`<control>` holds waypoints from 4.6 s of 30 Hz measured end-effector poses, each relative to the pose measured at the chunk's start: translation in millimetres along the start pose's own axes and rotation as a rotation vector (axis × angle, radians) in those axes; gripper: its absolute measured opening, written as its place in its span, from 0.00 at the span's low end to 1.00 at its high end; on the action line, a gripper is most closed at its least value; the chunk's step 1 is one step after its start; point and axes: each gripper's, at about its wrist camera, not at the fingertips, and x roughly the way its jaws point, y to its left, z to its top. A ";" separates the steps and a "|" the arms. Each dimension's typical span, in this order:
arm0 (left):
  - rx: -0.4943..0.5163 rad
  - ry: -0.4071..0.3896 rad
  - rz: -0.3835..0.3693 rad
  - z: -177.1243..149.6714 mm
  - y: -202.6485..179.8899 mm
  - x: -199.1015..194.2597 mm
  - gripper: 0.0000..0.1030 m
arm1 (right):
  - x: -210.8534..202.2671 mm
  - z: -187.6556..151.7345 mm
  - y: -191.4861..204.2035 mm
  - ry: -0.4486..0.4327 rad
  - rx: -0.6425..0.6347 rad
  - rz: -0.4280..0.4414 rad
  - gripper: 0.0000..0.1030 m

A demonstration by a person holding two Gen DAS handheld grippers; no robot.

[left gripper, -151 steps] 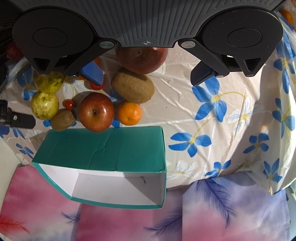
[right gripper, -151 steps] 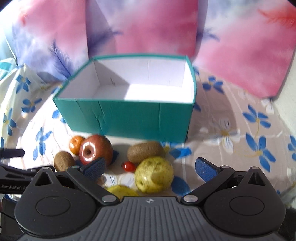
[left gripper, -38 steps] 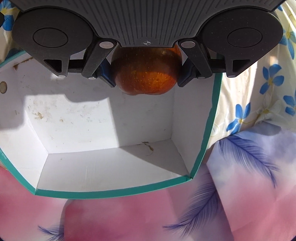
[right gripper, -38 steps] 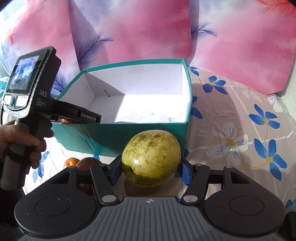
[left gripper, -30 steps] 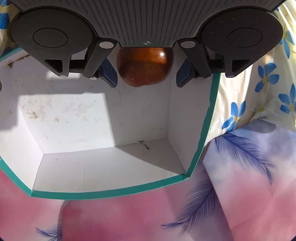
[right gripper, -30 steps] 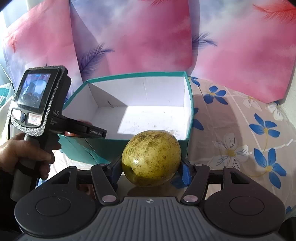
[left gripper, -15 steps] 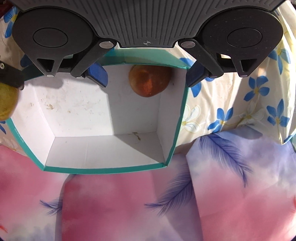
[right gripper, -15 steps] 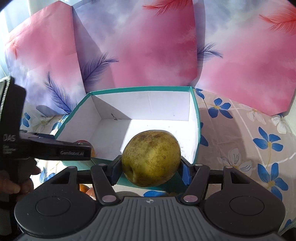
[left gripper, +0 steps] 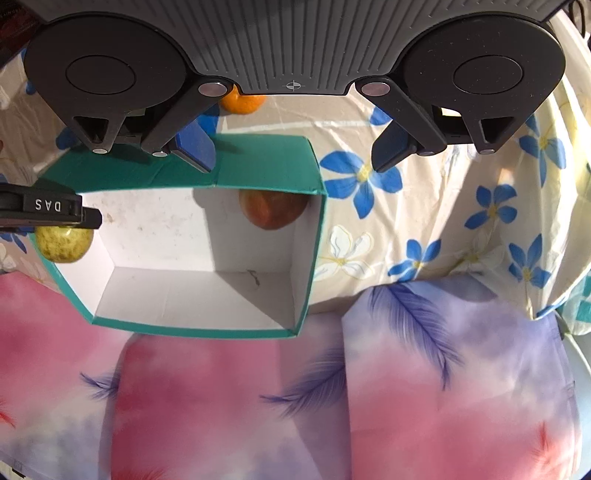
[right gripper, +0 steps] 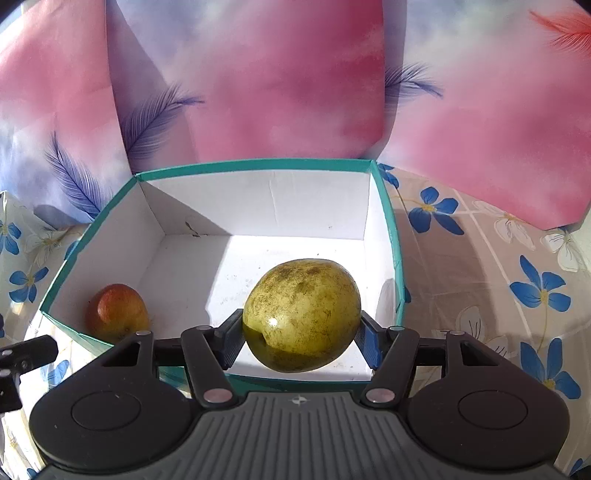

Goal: Organize fruits
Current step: 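Lower the yellow pear into the teal box and open the right tool, then grasp a brown kiwi with the left tool while the right tool grasps another kiwi, then drop the kiwi into the box with the left tool while the right tool holds its kiwi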

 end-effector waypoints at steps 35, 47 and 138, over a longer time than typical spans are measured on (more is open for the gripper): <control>-0.006 0.225 0.001 -56.1 17.6 38.8 0.92 | 8.7 4.2 32.1 -0.029 -0.191 -0.122 0.81; 0.039 0.232 -0.143 -72.9 8.5 32.5 0.92 | -89.3 -59.1 33.2 -0.238 -0.197 -0.045 1.00; 0.121 0.013 -0.102 56.5 -47.6 41.9 0.72 | -75.4 -23.2 -8.4 -0.130 -0.011 0.014 0.65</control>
